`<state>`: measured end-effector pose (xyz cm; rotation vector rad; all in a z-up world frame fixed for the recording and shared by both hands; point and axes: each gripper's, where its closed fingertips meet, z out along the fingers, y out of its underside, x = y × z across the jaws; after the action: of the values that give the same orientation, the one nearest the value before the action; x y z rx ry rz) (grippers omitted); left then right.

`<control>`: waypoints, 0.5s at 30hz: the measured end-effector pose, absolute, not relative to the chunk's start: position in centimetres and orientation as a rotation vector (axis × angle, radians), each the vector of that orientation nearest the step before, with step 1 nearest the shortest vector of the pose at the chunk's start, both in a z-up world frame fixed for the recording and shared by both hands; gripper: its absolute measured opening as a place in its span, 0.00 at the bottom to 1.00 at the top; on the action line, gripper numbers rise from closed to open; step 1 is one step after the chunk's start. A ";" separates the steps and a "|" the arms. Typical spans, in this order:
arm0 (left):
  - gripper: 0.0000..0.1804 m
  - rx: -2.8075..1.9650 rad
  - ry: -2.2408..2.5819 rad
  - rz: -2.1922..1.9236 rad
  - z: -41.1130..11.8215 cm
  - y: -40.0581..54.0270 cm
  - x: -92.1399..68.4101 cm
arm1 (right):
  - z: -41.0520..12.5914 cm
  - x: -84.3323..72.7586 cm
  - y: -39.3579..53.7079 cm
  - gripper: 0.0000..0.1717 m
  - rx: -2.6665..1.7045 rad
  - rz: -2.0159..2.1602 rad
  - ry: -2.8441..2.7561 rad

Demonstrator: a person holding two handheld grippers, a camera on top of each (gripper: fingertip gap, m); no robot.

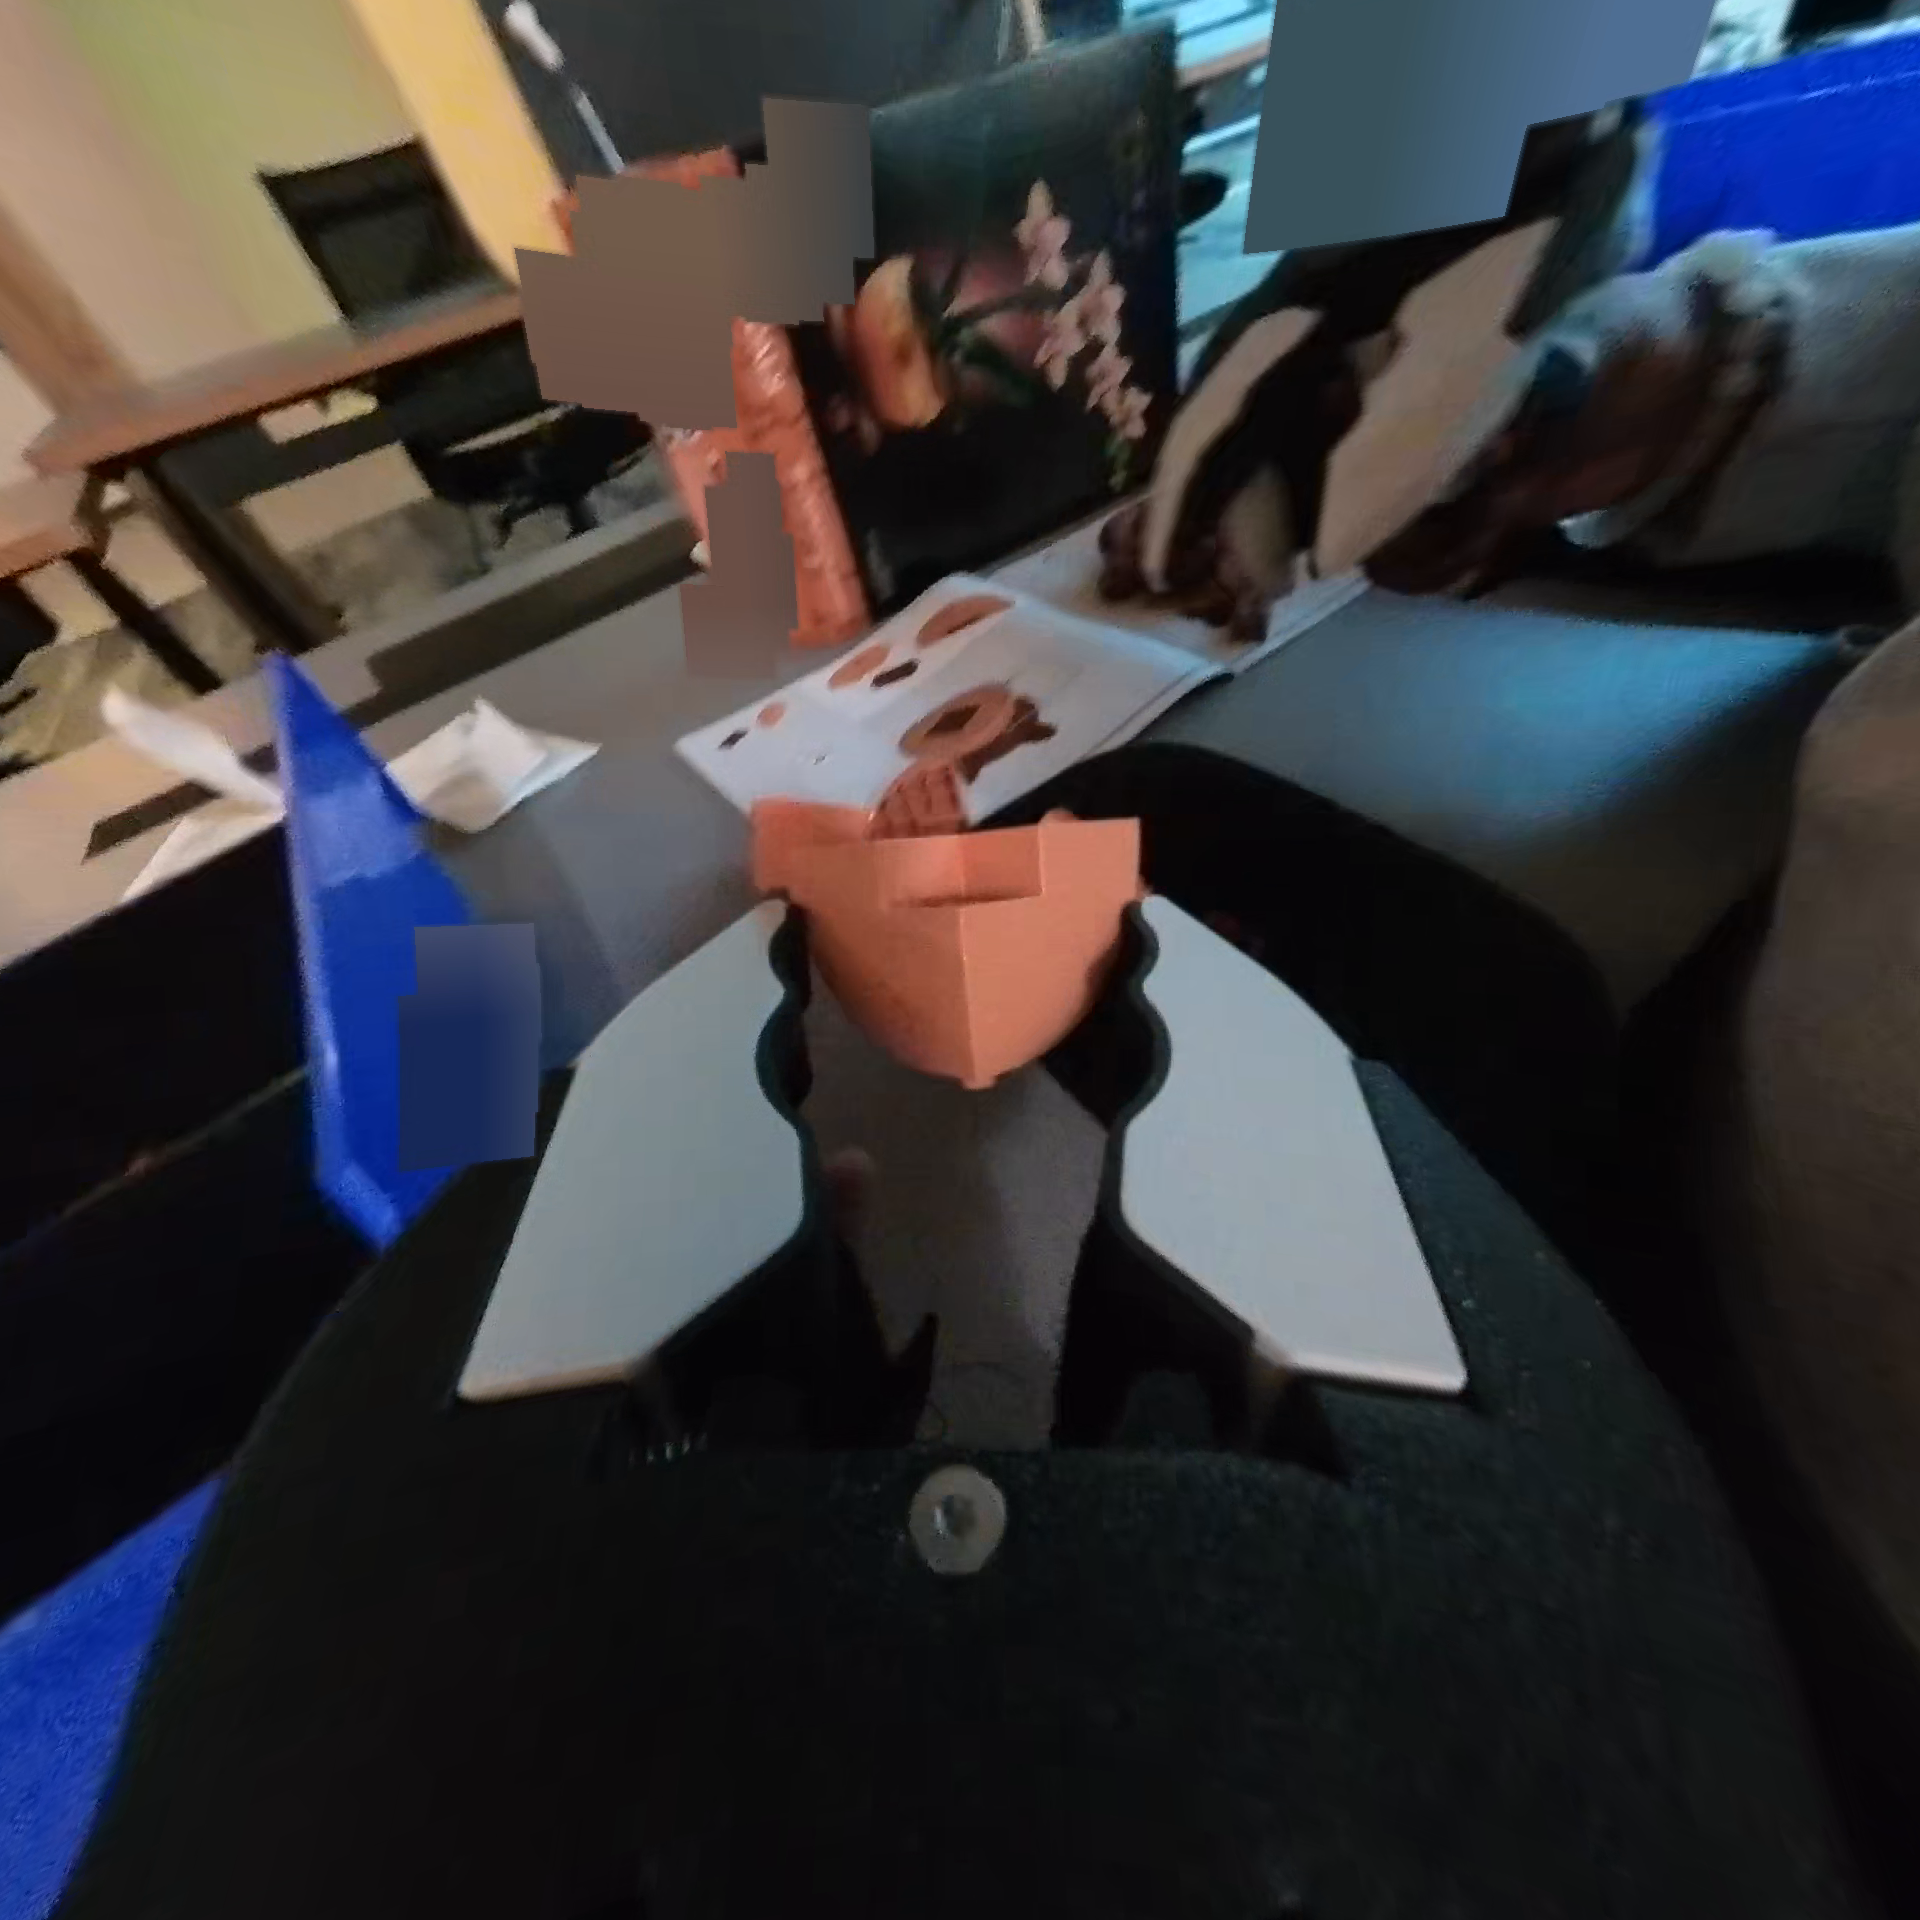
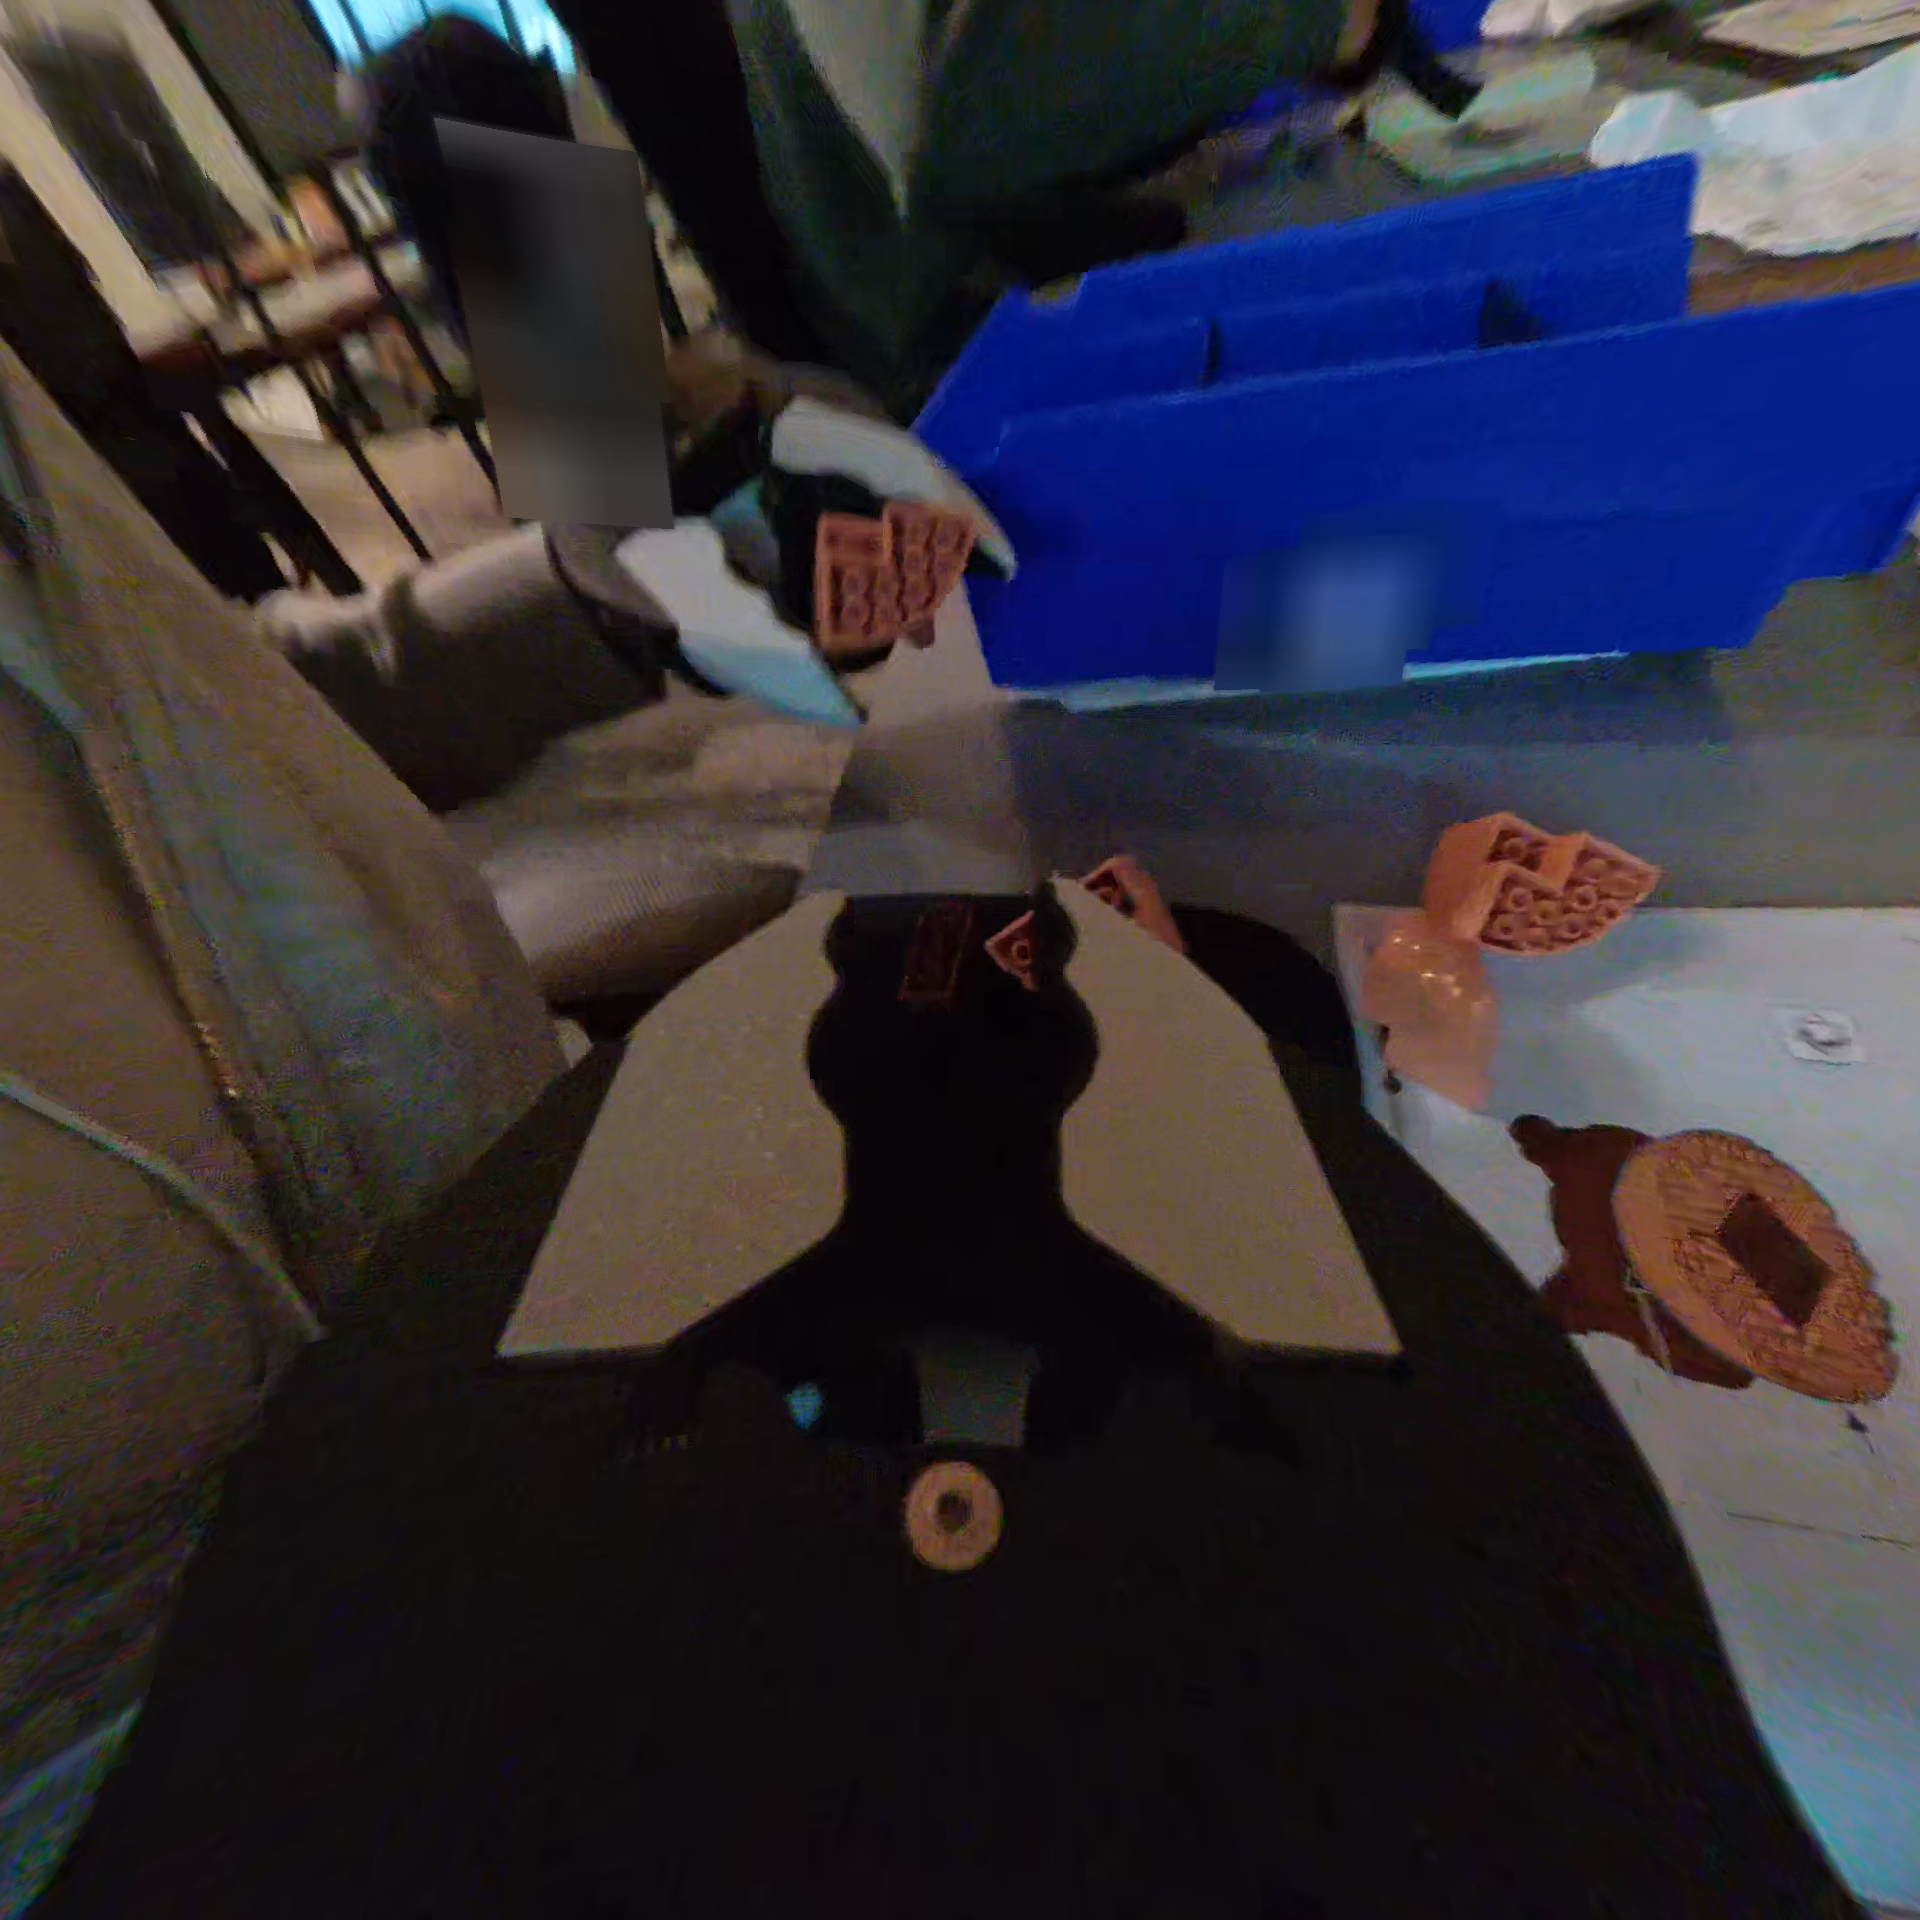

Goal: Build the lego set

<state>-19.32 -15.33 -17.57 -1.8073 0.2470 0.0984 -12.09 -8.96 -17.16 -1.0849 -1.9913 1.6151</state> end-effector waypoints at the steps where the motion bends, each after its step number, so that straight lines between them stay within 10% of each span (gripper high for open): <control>1: 0.32 -1.824 0.229 0.105 -17.9 -15.7 -19.5 | -18.0 -11.9 -10.0 0.17 -1.071 1.558 -2.033; 15: 0.32 -1.690 0.069 0.187 -16.8 -11.8 -17.9 | -23.3 -13.2 -11.4 0.09 -1.129 1.078 -2.122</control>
<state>-17.86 -11.75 -16.81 -1.6902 0.0694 0.1867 -13.21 -11.44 -23.34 -1.1289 -2.1216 1.0785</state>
